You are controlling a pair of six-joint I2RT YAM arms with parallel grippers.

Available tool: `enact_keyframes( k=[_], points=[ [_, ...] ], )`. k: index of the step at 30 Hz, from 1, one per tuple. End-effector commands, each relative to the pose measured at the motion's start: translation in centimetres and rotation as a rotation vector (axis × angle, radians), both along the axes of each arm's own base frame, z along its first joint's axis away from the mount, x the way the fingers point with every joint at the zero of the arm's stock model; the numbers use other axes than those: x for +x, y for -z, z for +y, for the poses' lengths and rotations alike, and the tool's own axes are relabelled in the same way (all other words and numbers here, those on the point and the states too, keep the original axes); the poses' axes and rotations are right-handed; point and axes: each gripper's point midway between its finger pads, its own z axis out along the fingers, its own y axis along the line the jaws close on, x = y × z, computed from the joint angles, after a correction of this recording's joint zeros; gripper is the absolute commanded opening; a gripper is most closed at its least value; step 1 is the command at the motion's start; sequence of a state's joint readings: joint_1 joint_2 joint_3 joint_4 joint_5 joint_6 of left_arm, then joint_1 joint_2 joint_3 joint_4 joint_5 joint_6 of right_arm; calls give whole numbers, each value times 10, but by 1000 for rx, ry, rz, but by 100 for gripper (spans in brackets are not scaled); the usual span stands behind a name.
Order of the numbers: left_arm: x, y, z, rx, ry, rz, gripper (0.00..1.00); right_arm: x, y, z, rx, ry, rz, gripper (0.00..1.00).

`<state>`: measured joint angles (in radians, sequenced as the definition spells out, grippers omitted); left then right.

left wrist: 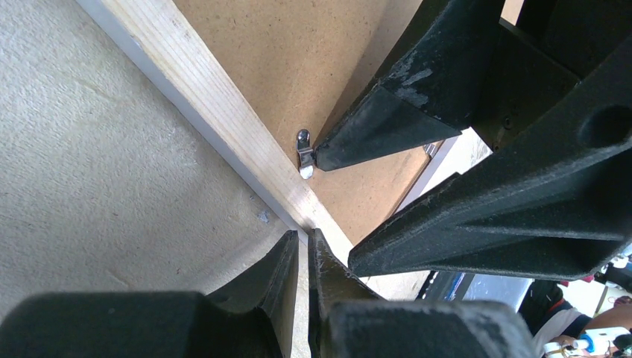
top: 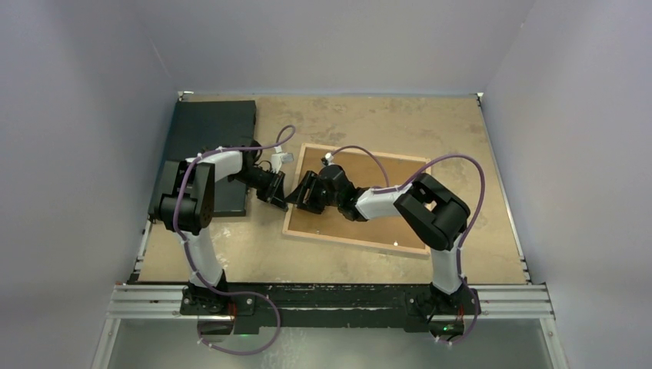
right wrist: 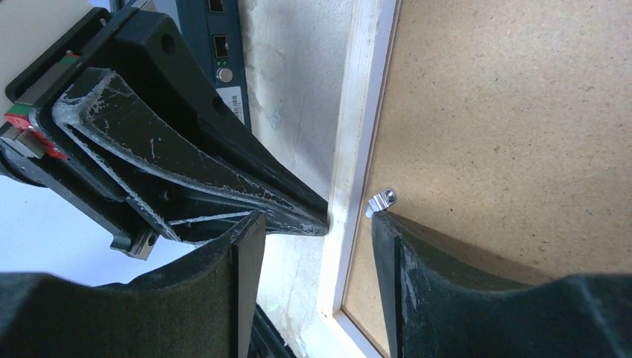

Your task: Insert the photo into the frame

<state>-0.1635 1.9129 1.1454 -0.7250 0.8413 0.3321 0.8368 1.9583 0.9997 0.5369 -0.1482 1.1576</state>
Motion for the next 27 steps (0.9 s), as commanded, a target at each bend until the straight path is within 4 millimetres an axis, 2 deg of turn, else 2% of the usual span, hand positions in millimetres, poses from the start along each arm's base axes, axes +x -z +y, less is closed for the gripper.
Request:
enact_keyframes(
  k=[1,20,27],
  points=[
    [2,5,-1,-14,11,-28,7,11,1,5,-4,39,-13,57],
    [2,5,-1,-15,13,-29,5,18,3,10,-13,70,-15,52],
    [4,3,-1,-12,13,-34,5,16,-7,7,-13,58,-35,53]
  ],
)
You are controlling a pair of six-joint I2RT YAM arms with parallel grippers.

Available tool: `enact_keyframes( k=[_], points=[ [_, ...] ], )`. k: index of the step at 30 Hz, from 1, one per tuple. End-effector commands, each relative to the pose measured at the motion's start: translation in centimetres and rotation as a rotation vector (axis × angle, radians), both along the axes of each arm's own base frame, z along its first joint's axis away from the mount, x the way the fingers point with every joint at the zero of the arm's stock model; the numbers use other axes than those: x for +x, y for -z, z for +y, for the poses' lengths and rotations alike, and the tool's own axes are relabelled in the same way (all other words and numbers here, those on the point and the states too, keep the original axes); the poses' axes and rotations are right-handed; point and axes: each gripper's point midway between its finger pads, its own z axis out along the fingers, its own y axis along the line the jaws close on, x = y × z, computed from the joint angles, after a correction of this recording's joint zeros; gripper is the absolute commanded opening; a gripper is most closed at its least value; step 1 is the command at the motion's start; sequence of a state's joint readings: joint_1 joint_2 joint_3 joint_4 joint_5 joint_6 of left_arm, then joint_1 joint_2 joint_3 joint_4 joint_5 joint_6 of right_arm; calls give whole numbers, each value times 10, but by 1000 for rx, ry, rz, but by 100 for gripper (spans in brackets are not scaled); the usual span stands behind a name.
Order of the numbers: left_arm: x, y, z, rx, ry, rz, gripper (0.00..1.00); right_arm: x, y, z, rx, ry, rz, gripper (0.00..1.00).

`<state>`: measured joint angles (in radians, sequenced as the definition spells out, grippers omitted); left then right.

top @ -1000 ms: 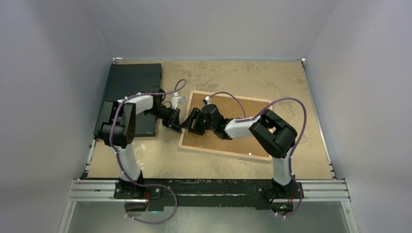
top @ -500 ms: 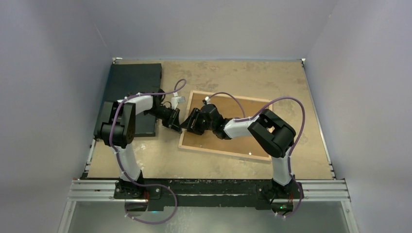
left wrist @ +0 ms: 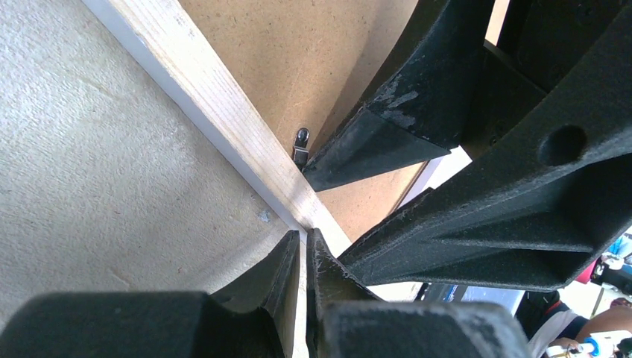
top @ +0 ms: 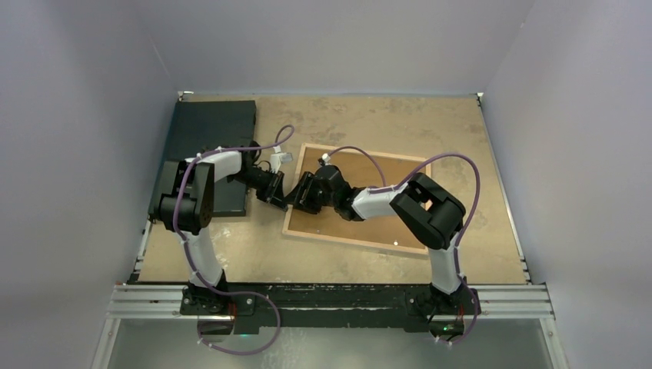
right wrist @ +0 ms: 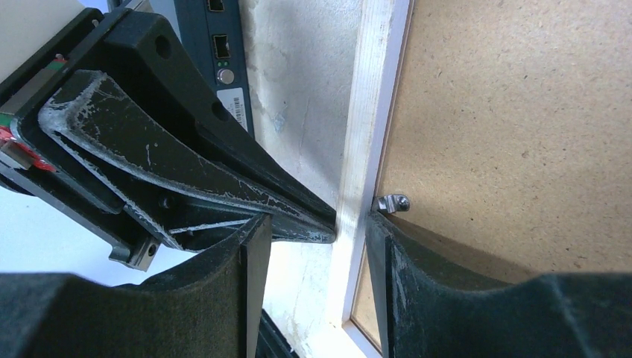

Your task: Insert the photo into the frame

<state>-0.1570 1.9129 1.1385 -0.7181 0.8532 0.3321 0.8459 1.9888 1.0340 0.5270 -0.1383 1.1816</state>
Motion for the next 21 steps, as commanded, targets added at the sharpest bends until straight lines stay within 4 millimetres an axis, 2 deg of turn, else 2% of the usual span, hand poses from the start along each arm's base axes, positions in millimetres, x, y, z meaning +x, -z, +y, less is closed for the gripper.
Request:
enact_keyframes(
  k=[1,4,5,9,15,17,19,21],
  points=[
    [4,2,-1,1,19,-37,5,10,-11,-1,-15,35,-47,53],
    [5,0,-1,4,20,-44,4,3,-29,-4,22,-6,-69,58],
    [6,0,0,7,19,-48,4,0,-40,-7,37,-24,-97,62],
    [8,-4,2,6,13,-51,4,-12,-59,-18,32,-92,-175,74],
    [12,-10,4,9,18,-65,4,-22,-70,-43,-139,-251,-376,74],
    [11,-11,5,8,21,-63,4,-21,-69,-59,-244,-278,-440,75],
    [12,-10,5,8,20,-70,4,-32,-59,-73,-300,-320,-424,74],
    [13,-6,4,4,11,-65,4,-36,-57,-73,-257,-297,-387,70]
  ],
)
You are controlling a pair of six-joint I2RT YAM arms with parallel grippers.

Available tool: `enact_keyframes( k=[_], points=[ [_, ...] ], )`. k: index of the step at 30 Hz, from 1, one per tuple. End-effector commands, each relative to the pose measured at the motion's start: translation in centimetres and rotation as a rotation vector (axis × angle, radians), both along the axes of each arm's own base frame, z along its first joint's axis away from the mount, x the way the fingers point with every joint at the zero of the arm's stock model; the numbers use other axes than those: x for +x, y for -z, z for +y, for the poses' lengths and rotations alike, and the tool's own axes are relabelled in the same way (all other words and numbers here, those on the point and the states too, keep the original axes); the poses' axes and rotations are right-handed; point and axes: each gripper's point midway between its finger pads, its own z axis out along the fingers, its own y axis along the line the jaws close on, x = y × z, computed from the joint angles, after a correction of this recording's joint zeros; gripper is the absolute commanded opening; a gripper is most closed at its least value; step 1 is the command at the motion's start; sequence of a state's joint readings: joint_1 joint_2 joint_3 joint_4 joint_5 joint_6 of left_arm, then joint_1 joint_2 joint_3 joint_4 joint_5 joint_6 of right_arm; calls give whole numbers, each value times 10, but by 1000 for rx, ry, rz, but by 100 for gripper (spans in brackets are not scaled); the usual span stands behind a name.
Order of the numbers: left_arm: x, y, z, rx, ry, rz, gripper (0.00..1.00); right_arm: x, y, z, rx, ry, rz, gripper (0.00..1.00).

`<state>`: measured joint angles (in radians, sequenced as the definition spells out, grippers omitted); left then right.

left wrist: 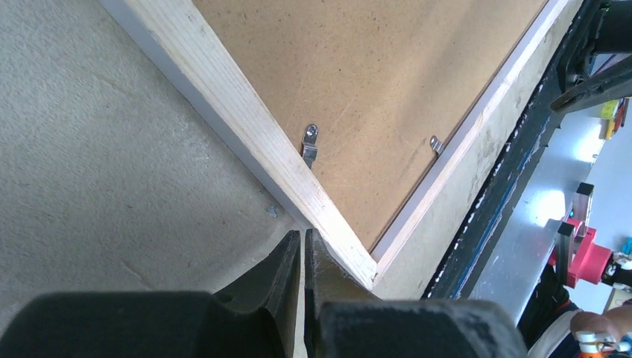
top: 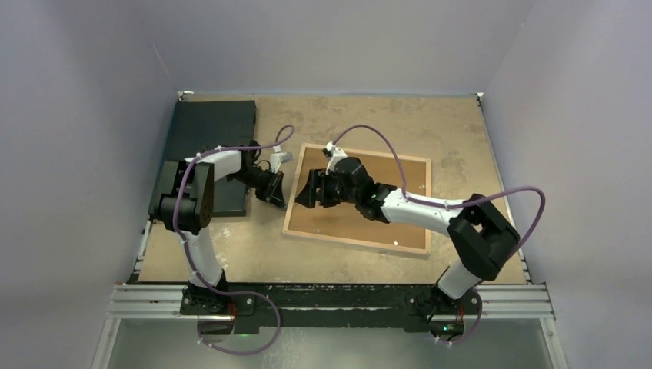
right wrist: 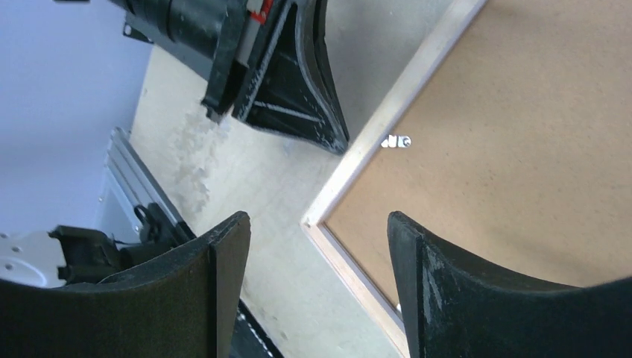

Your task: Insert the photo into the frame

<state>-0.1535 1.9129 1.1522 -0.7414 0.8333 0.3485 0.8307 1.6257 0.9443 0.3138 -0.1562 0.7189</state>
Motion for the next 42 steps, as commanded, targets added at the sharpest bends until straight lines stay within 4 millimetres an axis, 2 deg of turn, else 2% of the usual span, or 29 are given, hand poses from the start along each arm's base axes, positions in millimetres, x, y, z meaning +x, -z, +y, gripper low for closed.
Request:
enact_keyframes(
  k=[1,4,8,14,21,34,42],
  points=[
    [11,-4,0,-21,4,-52,4,-9,19,-18,-87,-45,-22,67],
    [10,-1,-3,-36,-7,-33,4,-5,36,1,-39,-7,57,62],
    [8,-1,-4,-45,-14,-23,4,1,57,19,26,54,141,62],
    [7,-3,-4,-47,-9,-25,4,7,62,42,17,90,129,62],
    [7,-2,-5,-50,-10,-18,4,15,71,43,-2,159,141,61],
    [6,-3,-5,-55,-7,-16,4,32,74,54,19,192,106,57],
    [5,-2,-5,-54,-3,-15,4,38,72,50,12,230,80,55]
  ],
)
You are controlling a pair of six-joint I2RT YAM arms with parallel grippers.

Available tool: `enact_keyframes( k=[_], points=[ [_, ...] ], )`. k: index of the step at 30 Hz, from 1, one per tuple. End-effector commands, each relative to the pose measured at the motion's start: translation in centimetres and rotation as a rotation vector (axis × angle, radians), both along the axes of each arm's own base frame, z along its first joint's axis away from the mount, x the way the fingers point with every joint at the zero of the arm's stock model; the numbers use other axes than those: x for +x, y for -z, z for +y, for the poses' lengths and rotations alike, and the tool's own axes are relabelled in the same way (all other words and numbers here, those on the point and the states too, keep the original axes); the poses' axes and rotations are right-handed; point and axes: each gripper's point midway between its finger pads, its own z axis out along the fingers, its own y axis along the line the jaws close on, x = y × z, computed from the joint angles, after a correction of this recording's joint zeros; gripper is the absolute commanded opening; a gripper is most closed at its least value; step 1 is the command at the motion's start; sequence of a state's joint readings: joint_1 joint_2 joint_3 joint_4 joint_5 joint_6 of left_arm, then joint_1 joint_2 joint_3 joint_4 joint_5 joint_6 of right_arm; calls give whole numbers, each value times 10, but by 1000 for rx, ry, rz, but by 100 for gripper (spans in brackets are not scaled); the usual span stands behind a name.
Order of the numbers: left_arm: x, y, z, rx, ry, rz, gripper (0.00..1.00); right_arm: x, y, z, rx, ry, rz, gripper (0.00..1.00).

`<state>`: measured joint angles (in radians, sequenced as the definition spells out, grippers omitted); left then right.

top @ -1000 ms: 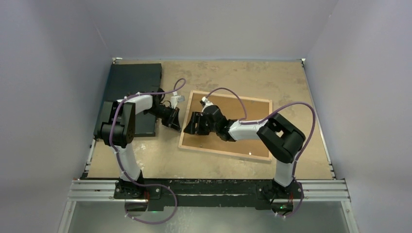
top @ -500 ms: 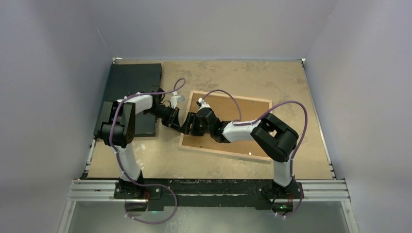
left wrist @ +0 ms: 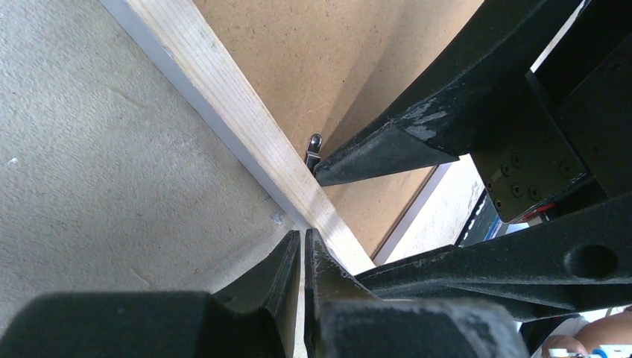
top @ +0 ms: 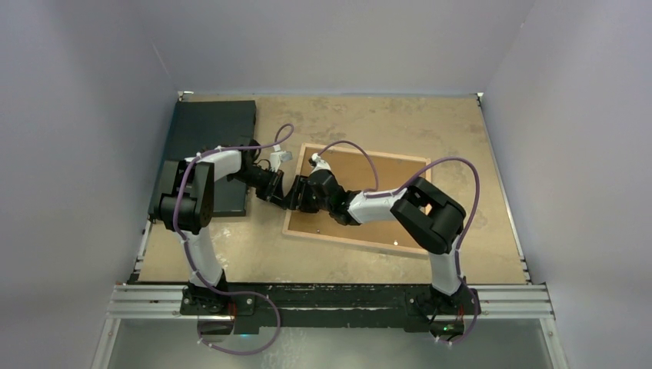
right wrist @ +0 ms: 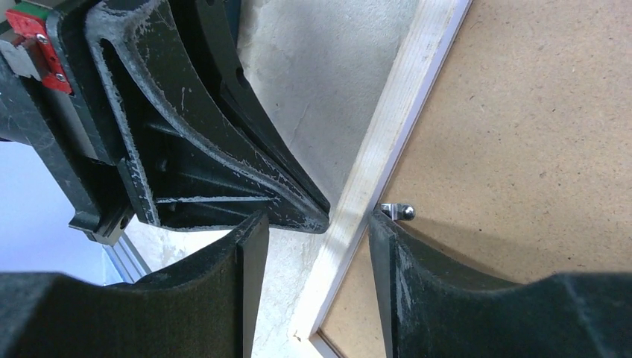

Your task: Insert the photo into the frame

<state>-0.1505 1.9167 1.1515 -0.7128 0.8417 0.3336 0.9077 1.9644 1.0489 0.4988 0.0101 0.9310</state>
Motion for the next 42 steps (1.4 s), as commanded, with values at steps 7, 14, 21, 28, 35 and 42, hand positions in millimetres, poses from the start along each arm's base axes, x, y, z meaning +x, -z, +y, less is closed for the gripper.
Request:
enact_keyframes(
  k=[7,14,21,28,35,42],
  points=[
    [0,-3,-4,-45,10,-3,4,22,-4,-1,-9,71,-69,54],
    [0,-5,-3,-41,10,-9,4,17,-10,7,26,27,-73,54],
    [3,-16,3,-14,20,-29,3,-23,-65,4,130,-165,-119,61],
    [12,-34,20,8,3,-58,5,-43,-79,-51,-224,-388,-309,69],
    [17,-59,34,18,3,-97,10,-81,-32,-122,-545,-626,-301,67],
    [20,-103,51,40,4,-192,17,-88,-20,-128,-632,-759,-301,67]
  ],
)
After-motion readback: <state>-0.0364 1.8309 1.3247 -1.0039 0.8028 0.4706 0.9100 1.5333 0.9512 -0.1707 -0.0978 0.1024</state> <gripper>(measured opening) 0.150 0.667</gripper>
